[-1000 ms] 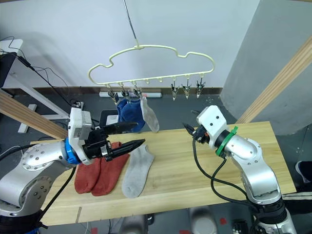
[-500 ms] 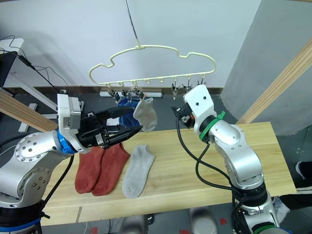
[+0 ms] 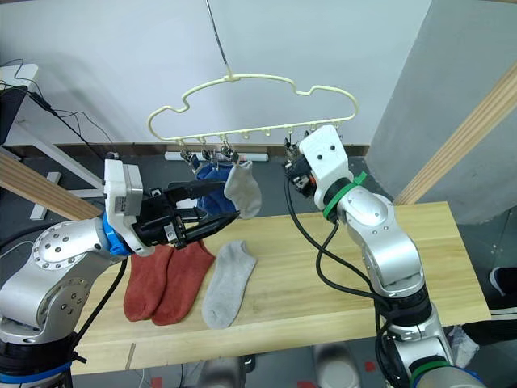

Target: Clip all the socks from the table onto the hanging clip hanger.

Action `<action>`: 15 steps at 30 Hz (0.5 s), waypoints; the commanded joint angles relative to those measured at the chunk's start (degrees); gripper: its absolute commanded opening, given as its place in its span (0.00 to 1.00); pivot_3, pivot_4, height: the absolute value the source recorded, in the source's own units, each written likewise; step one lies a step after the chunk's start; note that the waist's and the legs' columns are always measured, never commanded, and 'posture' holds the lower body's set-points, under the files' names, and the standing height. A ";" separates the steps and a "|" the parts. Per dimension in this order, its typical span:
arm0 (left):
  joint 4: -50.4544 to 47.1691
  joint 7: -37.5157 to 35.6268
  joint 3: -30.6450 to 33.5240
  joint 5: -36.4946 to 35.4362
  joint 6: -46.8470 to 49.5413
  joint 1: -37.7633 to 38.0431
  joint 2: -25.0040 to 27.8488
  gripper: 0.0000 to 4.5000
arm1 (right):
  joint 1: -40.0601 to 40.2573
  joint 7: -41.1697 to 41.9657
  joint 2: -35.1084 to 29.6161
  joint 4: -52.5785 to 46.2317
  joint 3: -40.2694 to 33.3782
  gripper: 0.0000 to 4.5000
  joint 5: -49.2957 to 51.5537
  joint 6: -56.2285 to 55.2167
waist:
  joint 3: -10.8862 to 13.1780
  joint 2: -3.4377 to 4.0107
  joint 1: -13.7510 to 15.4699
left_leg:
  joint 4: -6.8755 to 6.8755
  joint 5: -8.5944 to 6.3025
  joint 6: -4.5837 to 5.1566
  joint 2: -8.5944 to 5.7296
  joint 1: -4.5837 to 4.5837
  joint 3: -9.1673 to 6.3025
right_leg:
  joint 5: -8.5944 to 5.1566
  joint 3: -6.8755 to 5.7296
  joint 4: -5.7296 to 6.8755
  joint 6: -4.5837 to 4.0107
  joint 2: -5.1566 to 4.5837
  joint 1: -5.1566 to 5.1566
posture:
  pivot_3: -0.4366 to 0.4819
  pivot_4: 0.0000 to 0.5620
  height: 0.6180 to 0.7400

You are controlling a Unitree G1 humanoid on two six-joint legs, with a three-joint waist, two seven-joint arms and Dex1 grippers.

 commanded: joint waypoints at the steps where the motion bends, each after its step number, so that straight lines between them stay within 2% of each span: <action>1: -1.70 -0.22 0.01 0.06 -1.10 0.62 -0.34 0.69 | -1.19 0.12 0.88 -2.04 0.57 0.54 0.44 -1.25 | 0.00 0.00 -0.02 | 0.00 0.00 0.00 0.00 0.00 0.01 | 0.00 0.01 0.00 0.00 0.00 0.00 | 0.28 0.54 0.97; 15: -1.47 -0.04 -0.57 0.58 -1.35 0.80 -1.06 0.69 | -1.29 -0.11 3.66 -0.93 1.46 0.54 0.54 -2.81 | -0.01 0.00 -0.03 | 0.02 0.00 0.00 0.00 0.00 0.00 | 0.01 0.00 0.03 -0.02 -0.03 0.00 | 0.28 0.53 0.97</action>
